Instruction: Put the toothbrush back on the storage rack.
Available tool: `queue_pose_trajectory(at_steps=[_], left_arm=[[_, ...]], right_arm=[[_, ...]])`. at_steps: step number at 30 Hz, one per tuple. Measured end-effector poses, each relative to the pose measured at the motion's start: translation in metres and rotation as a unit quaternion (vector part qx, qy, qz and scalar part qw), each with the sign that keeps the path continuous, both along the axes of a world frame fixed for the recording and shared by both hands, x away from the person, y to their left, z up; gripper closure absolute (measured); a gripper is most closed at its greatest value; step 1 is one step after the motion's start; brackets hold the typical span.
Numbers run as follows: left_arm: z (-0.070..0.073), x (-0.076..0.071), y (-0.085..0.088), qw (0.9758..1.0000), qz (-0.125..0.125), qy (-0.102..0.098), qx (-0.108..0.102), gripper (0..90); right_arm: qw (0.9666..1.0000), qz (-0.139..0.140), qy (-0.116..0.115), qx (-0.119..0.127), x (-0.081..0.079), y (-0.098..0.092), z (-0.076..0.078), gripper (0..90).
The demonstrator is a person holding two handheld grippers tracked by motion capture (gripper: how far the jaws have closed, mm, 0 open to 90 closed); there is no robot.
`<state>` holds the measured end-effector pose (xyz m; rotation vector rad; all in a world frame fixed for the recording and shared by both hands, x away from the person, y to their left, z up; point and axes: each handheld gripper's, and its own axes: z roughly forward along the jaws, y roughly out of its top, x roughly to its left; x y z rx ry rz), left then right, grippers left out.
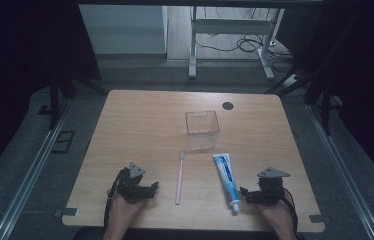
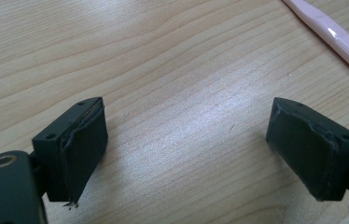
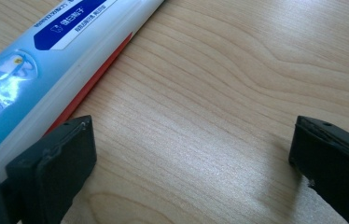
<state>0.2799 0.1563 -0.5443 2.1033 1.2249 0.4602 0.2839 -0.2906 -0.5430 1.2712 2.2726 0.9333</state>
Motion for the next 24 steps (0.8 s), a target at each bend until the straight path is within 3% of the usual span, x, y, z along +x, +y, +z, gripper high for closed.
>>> queue_pose_trajectory(at_steps=[12, 24], left_arm=[[0.0000, 0.0001, -0.0015, 1.0000, 0.007, 0.001, -0.002, 12.7], [0.0000, 0.0003, -0.0016, 1.0000, 0.003, 0.002, -0.001, 11.5]], right_arm=[[0.9999, -0.006, -0.011, 0.007, -0.0010, -0.0047, 0.0009, 10.0], [0.9999, -0.007, -0.012, 0.007, -0.0010, -0.0049, 0.0010, 11.0]])
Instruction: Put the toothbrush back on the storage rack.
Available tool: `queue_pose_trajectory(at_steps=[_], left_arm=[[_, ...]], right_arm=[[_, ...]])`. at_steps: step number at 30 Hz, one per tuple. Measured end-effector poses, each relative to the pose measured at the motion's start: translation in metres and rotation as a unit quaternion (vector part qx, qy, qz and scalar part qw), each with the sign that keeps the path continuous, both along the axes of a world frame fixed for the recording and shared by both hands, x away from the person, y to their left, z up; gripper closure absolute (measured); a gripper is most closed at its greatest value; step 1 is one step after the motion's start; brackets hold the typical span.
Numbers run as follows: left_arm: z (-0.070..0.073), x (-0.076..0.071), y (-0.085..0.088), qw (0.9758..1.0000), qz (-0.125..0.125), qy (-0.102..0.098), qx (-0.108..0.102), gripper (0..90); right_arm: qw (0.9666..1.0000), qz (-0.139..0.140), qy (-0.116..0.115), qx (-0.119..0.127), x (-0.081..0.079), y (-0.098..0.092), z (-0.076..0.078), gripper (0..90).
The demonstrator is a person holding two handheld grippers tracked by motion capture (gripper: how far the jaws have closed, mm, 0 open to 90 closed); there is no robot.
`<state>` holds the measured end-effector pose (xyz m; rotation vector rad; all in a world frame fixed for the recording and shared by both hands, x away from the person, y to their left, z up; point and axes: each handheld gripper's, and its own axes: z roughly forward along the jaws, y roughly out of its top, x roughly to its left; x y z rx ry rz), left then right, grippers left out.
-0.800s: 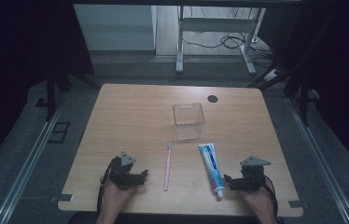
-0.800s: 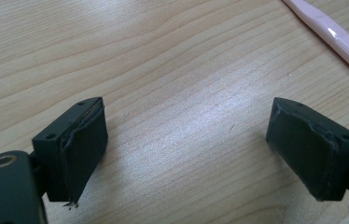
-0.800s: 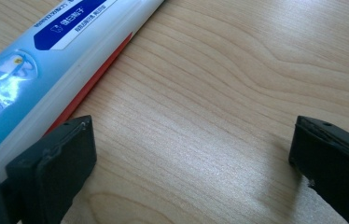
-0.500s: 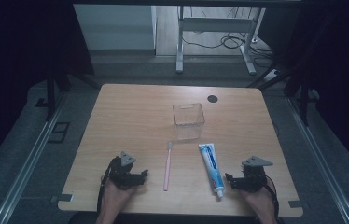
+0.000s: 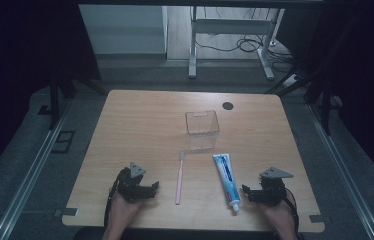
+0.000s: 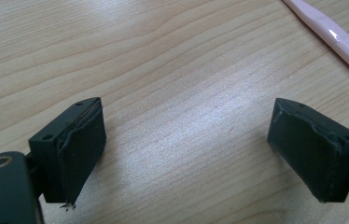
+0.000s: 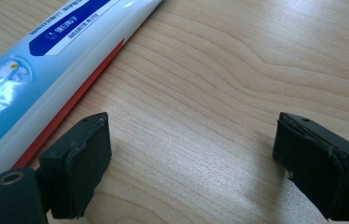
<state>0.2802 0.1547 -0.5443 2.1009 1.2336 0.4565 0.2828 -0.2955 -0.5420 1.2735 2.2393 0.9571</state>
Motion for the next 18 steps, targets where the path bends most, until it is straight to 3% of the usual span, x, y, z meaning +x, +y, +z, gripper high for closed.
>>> queue_pose_trajectory(at_steps=[11, 18], left_arm=[[0.003, -0.001, -0.003, 0.9997, -0.024, 0.005, 0.002, 15.0], [0.013, -0.004, -0.004, 0.9994, -0.035, -0.001, -0.005, 23.4]], right_arm=[[1.0000, 0.000, 0.000, 0.000, 0.000, 0.000, 0.000, 11.0], [1.0000, 0.001, -0.001, -0.001, 0.000, 0.000, 0.000, 11.0]])
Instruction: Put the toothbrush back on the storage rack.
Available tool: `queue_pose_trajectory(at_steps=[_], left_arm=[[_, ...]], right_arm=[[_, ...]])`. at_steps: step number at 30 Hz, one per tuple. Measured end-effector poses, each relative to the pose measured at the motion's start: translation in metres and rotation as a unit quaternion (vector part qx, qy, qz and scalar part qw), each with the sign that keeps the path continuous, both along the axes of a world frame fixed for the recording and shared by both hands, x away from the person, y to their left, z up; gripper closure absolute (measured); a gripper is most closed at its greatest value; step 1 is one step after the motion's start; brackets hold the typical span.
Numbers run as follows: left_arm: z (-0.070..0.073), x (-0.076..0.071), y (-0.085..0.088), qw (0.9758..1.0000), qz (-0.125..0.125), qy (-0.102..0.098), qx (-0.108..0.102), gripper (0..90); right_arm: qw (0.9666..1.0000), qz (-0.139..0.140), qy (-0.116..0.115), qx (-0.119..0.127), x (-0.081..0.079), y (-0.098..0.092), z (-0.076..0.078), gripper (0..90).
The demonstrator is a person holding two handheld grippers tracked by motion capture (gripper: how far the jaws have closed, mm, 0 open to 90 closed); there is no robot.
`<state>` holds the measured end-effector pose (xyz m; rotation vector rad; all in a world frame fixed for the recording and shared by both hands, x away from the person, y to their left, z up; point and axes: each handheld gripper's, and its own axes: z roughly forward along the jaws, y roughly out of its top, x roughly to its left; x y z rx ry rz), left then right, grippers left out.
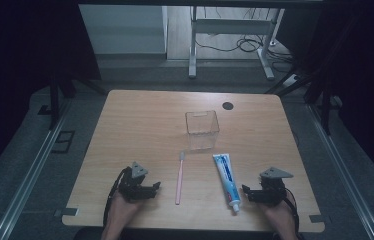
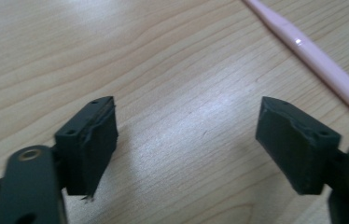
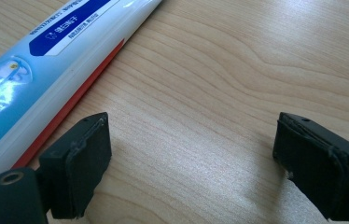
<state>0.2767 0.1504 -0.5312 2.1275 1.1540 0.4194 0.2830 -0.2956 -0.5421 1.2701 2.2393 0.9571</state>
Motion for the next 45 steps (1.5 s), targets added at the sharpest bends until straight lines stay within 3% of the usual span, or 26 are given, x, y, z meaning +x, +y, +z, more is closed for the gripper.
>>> queue_pose_trajectory(at_steps=[10, 18, 26, 30, 45], left_arm=[[0.007, 0.001, -0.009, 0.9996, -0.022, 0.013, -0.012, 46.2], [0.012, 0.002, -0.021, 0.9988, -0.045, 0.021, -0.006, 68.8], [0.016, 0.005, -0.035, 0.9963, -0.079, 0.034, -0.007, 89.1], [0.017, 0.005, -0.042, 0.9944, -0.096, 0.044, -0.013, 89.7], [0.016, 0.005, -0.066, 0.9903, -0.128, 0.052, -0.020, 89.6]], right_arm=[[1.0000, -0.001, 0.001, 0.000, 0.000, 0.000, 0.000, 11.0], [1.0000, -0.001, 0.001, 0.000, 0.000, 0.000, 0.000, 11.0], [1.0000, -0.001, 0.001, 0.000, 0.000, 0.000, 0.000, 11.0], [1.0000, -0.001, 0.001, 0.000, 0.000, 0.000, 0.000, 11.0], [1.0000, -0.001, 0.001, 0.000, 0.000, 0.000, 0.000, 11.0]])
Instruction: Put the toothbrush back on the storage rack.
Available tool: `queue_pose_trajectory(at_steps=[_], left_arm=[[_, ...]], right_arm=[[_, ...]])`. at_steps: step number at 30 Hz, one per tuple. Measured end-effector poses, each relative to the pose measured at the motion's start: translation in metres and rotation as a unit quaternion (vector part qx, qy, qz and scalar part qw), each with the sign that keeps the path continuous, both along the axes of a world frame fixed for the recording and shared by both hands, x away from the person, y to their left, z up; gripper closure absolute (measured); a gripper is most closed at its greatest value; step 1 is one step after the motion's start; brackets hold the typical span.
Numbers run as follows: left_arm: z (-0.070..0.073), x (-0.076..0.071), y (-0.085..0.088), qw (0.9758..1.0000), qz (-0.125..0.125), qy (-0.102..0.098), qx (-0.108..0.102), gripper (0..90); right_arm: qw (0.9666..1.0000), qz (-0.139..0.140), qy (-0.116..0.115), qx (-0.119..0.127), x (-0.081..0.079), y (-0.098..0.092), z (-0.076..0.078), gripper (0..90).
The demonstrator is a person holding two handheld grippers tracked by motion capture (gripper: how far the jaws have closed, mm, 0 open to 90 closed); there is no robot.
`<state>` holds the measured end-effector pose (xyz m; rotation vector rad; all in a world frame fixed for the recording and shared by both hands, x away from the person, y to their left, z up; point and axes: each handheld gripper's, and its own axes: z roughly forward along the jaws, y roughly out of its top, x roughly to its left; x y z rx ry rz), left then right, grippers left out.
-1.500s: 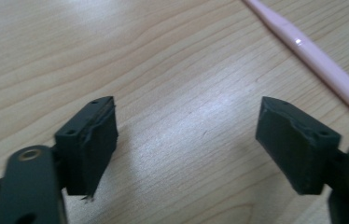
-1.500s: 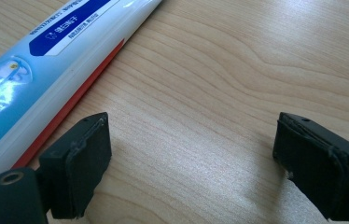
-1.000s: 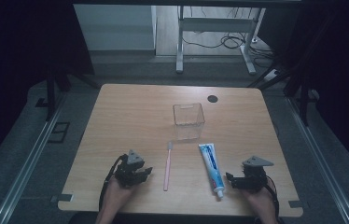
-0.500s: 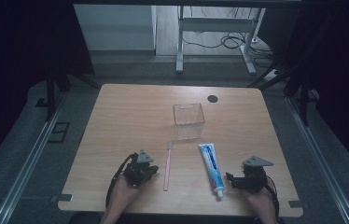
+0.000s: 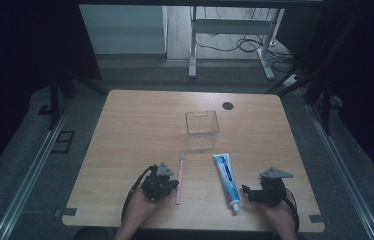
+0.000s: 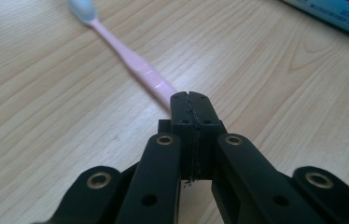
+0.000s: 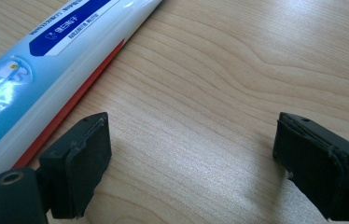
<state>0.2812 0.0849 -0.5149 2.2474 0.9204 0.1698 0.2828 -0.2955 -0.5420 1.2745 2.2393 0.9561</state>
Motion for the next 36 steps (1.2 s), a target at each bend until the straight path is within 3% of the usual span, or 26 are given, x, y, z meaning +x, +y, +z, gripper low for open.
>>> queue_pose_trajectory(at_steps=[9, 18, 26, 36], left_arm=[[-0.005, -0.002, -0.021, 0.9997, -0.022, 0.007, 0.001, 89.6], [-0.011, -0.004, -0.026, 0.9993, -0.030, 0.019, 0.008, 89.6], [-0.012, -0.004, -0.019, 0.9994, -0.021, 0.025, 0.009, 89.5], [-0.011, -0.002, 0.003, 0.9995, -0.002, 0.028, 0.015, 89.5]], right_arm=[[1.0000, 0.000, 0.000, 0.000, 0.000, 0.000, 0.000, 11.0], [1.0000, 0.000, 0.000, 0.000, 0.000, 0.000, 0.000, 11.0], [1.0000, 0.000, -0.001, -0.001, 0.000, 0.000, 0.000, 11.0], [1.0000, 0.000, -0.001, 0.001, 0.000, 0.000, 0.000, 11.0]])
